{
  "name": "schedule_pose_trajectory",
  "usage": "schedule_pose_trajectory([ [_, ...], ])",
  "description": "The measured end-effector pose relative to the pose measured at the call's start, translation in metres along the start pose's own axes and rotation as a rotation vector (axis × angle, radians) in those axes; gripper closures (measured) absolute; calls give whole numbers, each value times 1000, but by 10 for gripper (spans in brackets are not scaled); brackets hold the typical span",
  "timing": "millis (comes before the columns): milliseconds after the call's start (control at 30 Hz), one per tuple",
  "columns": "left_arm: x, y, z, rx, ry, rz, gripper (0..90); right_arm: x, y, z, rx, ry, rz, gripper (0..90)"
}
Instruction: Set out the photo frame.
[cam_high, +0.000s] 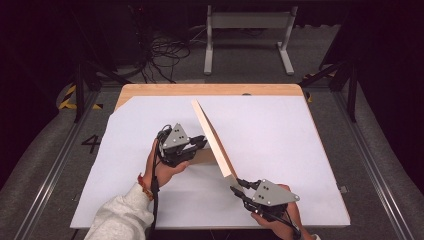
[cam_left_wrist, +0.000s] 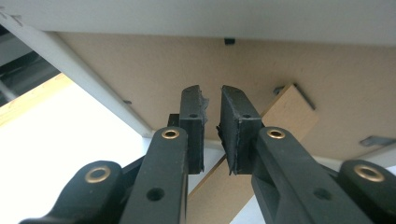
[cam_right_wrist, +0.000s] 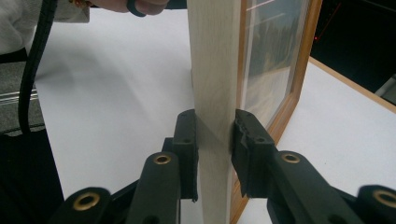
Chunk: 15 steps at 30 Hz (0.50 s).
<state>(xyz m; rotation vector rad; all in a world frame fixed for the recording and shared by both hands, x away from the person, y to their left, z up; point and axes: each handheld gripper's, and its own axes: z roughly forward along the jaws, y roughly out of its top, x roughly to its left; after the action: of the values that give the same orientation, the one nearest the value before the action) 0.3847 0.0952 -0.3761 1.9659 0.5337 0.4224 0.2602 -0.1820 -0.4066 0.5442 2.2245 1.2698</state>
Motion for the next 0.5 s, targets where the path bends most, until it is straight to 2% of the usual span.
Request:
schedule_pose_trajectory([
  [67,-1,1,2,-3,0,3,778,2,0,1,29,-6,-22,673],
  [133,-2,2,5,5,-7,10,776,2,0,0,35,0,-30,723],
  [200,-4,3,9,13,-9,14,775,1,2,0,35,33,-25,721],
  [267,-5,3,11,15,0,8,777,5,3,2,31,10,-45,718],
  [300,-5,3,13,11,-10,4,773,6,3,3,32,11,-49,716],
  [367,-7,4,15,16,3,14,788,9,4,5,31,8,-53,714],
  [500,-5,4,15,16,-7,5,791,11,5,6,34,-5,-58,713],
])
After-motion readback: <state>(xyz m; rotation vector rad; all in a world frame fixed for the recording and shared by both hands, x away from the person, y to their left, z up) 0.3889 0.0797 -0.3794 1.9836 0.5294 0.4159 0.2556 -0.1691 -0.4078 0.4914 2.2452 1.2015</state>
